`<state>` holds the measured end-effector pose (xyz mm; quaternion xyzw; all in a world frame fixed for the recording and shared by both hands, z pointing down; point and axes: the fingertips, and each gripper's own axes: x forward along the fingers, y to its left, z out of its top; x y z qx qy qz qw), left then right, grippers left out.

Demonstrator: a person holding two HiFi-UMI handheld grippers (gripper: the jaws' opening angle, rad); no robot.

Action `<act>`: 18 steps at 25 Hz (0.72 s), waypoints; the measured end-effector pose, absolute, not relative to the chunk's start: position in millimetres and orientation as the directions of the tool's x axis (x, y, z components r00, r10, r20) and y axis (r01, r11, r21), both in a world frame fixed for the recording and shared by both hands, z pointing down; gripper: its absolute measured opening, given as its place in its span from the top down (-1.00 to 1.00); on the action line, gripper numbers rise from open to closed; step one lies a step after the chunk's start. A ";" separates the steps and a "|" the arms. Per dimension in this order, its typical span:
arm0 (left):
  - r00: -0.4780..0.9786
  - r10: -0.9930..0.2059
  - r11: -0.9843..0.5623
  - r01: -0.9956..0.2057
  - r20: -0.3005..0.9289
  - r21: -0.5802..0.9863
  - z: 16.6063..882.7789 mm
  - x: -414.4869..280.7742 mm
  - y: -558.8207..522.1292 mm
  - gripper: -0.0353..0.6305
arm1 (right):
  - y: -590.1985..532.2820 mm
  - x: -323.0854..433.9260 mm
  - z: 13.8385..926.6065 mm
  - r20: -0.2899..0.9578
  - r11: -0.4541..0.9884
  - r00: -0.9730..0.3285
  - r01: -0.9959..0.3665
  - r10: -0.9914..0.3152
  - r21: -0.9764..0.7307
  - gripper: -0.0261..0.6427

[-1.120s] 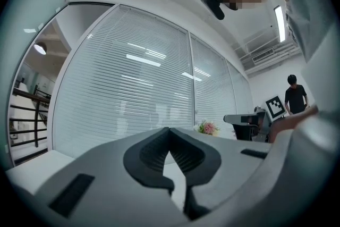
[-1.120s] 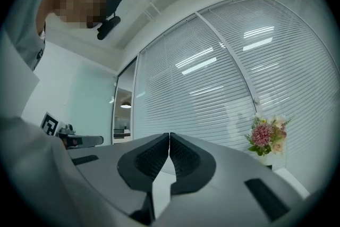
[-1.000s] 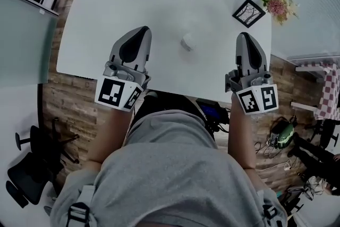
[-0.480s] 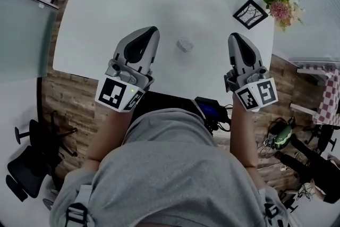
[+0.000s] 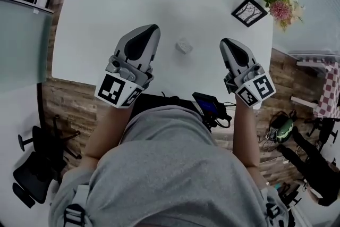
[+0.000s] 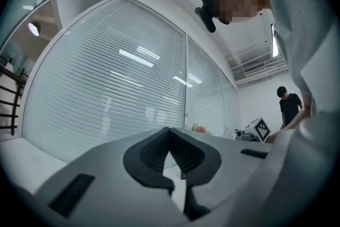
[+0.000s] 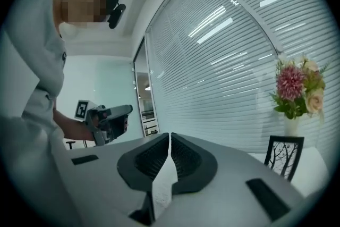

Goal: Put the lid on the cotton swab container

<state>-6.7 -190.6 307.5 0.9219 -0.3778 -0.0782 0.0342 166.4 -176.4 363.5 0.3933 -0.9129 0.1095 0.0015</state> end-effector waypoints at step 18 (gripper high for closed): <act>0.653 -0.754 -0.656 -0.744 -0.072 0.124 331.7 -26.3 -191.3 0.89 | -177.0 156.1 465.6 0.269 0.719 -0.715 -0.687 -0.645 -0.103 0.84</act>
